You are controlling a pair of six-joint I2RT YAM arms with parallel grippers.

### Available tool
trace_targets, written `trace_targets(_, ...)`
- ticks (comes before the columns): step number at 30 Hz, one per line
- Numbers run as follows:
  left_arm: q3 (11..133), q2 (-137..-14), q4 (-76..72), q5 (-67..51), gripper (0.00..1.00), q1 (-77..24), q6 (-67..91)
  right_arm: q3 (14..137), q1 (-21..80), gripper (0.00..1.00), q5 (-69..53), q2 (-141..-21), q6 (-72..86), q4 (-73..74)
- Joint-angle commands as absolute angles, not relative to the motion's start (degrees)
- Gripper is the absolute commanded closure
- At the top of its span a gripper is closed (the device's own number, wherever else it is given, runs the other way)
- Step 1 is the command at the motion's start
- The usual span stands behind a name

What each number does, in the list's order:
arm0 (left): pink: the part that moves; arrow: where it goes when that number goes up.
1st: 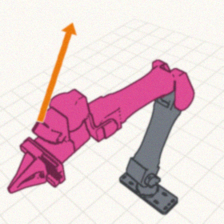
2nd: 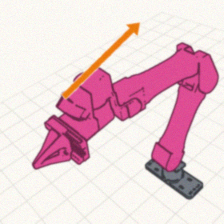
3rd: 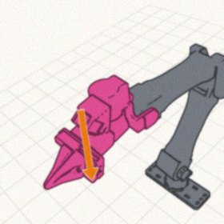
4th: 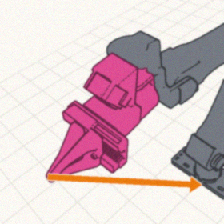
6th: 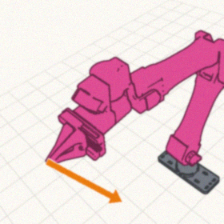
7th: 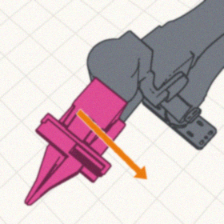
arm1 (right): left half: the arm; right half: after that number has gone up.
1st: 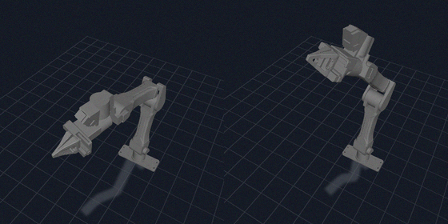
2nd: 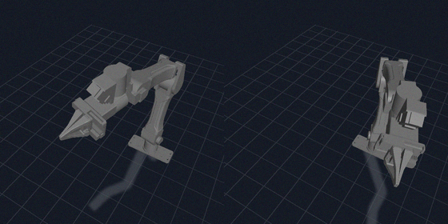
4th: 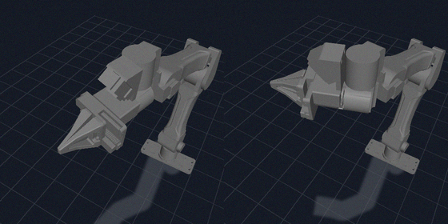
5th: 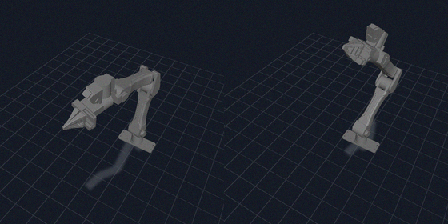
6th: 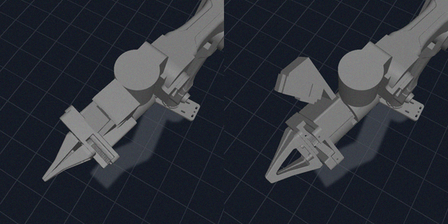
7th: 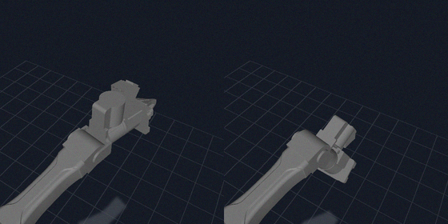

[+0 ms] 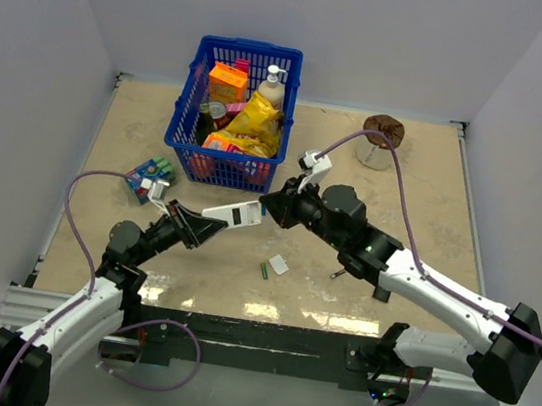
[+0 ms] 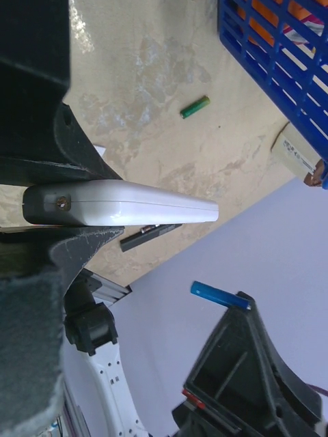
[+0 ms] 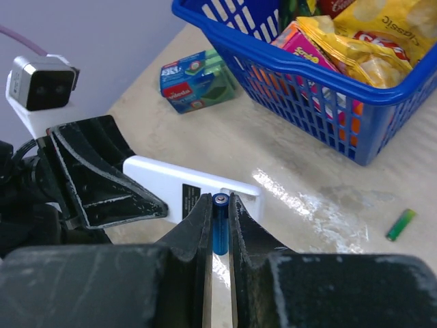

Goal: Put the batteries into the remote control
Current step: Load the battery into the remote control.

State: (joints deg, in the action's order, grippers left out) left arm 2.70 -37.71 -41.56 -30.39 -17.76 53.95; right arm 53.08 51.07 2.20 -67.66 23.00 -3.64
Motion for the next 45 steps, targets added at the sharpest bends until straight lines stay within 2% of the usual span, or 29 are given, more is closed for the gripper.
trace_targets(1, 0.00, -38.06, -50.44, -30.59, 1.00, -17.84, 58.44, 50.72, 54.22, 0.99, 7.90, -65.83, 23.91, -14.15)
trace_targets(9, -2.02, -38.58, -53.96, -30.06, 1.00, -17.93, 61.17, 47.73, 56.16, 0.99, 12.39, -65.92, 24.00, -18.28)
trace_targets(33, -2.11, -38.76, -55.20, -30.32, 1.00, -17.84, 60.82, 49.22, 56.60, 0.99, 10.55, -72.07, 23.47, -19.16)
trace_targets(45, -2.81, -38.93, -57.30, -30.15, 1.00, -17.93, 61.26, 48.43, 56.60, 0.95, 10.55, -71.81, 23.38, -17.49)
